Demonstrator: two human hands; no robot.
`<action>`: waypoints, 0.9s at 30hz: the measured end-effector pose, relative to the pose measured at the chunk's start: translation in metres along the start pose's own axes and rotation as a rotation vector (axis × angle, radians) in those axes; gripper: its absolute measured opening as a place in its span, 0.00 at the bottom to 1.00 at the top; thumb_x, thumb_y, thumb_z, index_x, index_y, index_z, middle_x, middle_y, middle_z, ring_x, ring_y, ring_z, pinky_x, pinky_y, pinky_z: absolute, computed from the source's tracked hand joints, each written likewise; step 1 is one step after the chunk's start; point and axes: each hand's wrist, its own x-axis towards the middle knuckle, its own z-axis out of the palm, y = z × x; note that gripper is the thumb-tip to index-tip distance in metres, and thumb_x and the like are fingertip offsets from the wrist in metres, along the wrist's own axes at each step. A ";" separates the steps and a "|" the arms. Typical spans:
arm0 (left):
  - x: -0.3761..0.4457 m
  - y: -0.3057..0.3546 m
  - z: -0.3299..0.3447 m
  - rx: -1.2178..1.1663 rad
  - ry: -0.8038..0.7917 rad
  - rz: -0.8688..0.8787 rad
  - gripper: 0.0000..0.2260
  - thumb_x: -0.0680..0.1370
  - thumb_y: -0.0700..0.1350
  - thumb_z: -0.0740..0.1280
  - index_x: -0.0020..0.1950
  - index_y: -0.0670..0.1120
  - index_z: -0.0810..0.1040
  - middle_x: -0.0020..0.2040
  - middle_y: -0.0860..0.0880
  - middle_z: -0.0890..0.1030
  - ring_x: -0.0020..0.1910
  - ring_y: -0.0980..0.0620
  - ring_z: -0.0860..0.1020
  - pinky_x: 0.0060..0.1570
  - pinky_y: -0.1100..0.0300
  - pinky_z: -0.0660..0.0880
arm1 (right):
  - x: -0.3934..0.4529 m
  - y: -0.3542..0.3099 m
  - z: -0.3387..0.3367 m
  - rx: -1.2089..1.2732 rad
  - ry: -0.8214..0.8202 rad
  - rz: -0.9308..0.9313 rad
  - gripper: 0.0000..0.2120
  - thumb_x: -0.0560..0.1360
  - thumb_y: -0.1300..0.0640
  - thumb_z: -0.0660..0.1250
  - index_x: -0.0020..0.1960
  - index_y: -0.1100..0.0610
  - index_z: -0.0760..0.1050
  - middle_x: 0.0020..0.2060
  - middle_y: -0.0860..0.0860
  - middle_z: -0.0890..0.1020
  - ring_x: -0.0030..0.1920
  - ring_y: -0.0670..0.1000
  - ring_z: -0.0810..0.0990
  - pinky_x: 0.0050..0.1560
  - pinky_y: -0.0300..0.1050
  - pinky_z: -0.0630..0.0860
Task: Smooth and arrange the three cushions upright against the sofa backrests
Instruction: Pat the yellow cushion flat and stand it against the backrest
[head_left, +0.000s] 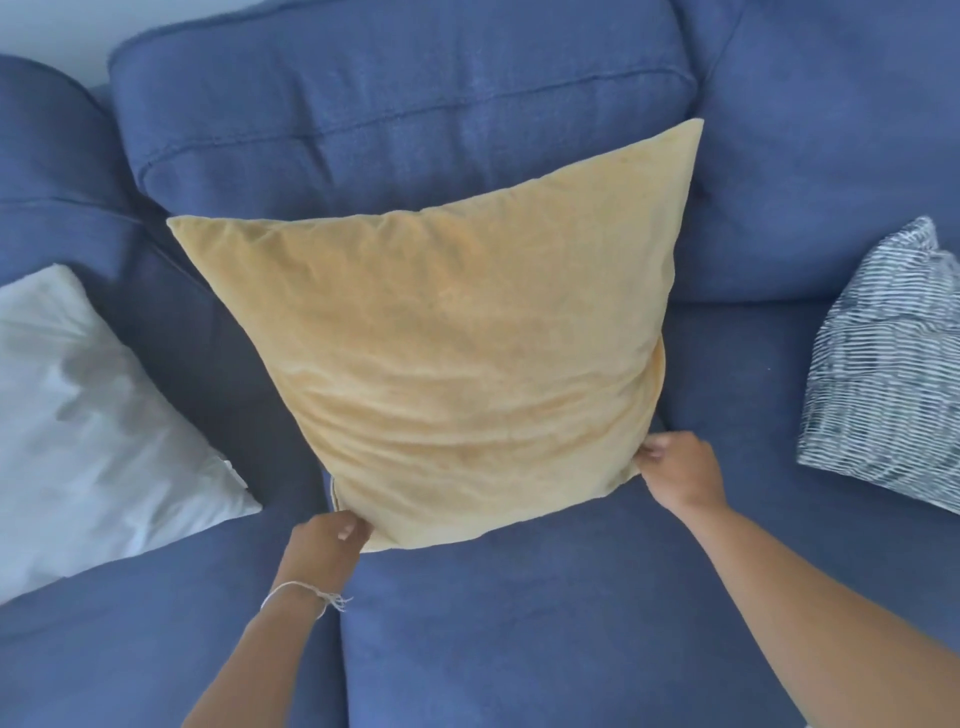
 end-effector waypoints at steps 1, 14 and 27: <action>0.003 0.001 0.004 0.084 -0.011 0.007 0.14 0.80 0.50 0.65 0.38 0.45 0.80 0.37 0.48 0.83 0.41 0.44 0.80 0.45 0.51 0.78 | 0.000 0.000 -0.005 -0.041 0.009 0.021 0.14 0.76 0.54 0.64 0.36 0.60 0.79 0.28 0.57 0.78 0.31 0.62 0.74 0.31 0.45 0.66; 0.010 0.012 0.000 0.479 -0.058 0.113 0.14 0.80 0.60 0.59 0.42 0.53 0.77 0.44 0.52 0.83 0.45 0.48 0.81 0.47 0.54 0.78 | 0.005 0.008 -0.017 -0.044 -0.076 0.090 0.14 0.72 0.53 0.63 0.30 0.58 0.70 0.25 0.53 0.67 0.31 0.56 0.66 0.32 0.48 0.63; -0.051 0.013 0.037 0.429 -0.052 -0.080 0.05 0.78 0.47 0.57 0.43 0.49 0.70 0.48 0.48 0.76 0.47 0.46 0.76 0.47 0.55 0.74 | -0.051 0.030 0.000 0.233 -0.066 0.158 0.23 0.80 0.51 0.65 0.73 0.55 0.72 0.62 0.52 0.83 0.60 0.57 0.78 0.55 0.49 0.73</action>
